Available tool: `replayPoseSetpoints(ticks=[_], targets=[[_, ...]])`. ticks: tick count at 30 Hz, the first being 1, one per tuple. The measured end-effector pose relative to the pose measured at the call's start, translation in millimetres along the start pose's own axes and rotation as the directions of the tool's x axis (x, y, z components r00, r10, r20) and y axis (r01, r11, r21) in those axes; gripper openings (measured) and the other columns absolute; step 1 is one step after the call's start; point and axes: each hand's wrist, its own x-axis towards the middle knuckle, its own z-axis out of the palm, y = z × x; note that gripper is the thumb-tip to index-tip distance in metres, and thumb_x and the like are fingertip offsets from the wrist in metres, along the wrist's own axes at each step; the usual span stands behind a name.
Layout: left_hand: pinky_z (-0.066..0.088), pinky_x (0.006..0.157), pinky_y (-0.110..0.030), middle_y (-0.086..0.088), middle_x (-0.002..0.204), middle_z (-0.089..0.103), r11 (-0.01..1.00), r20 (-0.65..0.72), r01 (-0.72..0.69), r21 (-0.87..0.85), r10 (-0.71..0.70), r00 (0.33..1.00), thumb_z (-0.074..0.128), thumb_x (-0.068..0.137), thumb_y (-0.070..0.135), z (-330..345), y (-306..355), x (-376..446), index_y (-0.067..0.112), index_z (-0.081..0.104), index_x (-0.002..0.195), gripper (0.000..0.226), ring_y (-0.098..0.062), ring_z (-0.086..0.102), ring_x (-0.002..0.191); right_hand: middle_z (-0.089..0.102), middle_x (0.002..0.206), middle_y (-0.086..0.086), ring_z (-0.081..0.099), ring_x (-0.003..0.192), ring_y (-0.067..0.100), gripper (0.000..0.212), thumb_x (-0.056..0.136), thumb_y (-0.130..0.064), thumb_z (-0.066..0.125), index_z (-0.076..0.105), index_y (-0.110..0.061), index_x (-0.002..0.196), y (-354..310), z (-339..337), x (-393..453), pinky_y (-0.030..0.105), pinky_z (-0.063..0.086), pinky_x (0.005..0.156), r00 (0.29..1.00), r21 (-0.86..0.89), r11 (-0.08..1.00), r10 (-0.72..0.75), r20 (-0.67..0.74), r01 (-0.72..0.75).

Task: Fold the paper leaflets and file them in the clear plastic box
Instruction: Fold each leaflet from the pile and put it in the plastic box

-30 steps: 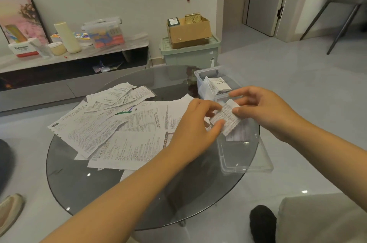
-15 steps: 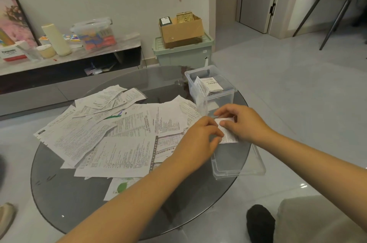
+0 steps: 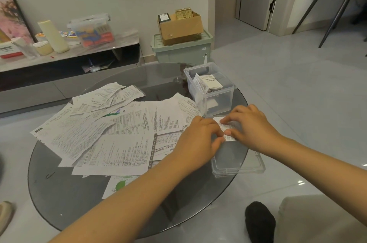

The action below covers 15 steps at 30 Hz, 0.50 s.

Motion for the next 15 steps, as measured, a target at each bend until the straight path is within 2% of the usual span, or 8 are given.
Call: replayPoseSetpoints(ticks=[5,9,15], targets=[[0.035,0.090,-0.019,0.006,0.112,0.064,0.992,-0.095,0.029,-0.120,-0.041,0.995,0.059,0.091,0.022,-2,-1,-4,0.018,0.071,0.102,0.017,-0.012,0.047,0.110,0.050,0.117,-0.005,0.036,0.113,0.014,0.029,0.088,-0.031,0.062,0.063,-0.029,0.117,-4,-4,-4,0.020,0.023,0.091,0.994,0.049,0.998,-0.036,-0.107,0.042],[0.046,0.089,-0.026,0.005,0.112,0.060,0.983,-0.184,0.024,-0.181,-0.058,0.981,0.059,0.091,0.021,-10,-1,-5,0.018,0.071,0.100,0.016,-0.008,0.049,0.109,0.052,0.113,-0.005,0.037,0.112,0.014,0.027,0.086,-0.029,0.064,0.066,-0.028,0.113,-8,-10,-10,0.019,0.020,0.089,0.978,0.070,0.992,-0.086,-0.189,0.101],[0.050,0.086,-0.030,0.005,0.108,0.059,0.971,-0.228,0.057,-0.233,-0.111,0.967,0.062,0.089,0.025,-20,3,-7,0.019,0.071,0.099,0.015,-0.010,0.053,0.103,0.052,0.113,-0.008,0.034,0.112,0.011,0.025,0.086,-0.027,0.065,0.067,-0.029,0.110,-19,-17,-13,0.017,0.015,0.088,0.959,0.089,0.983,-0.132,-0.252,0.159]])
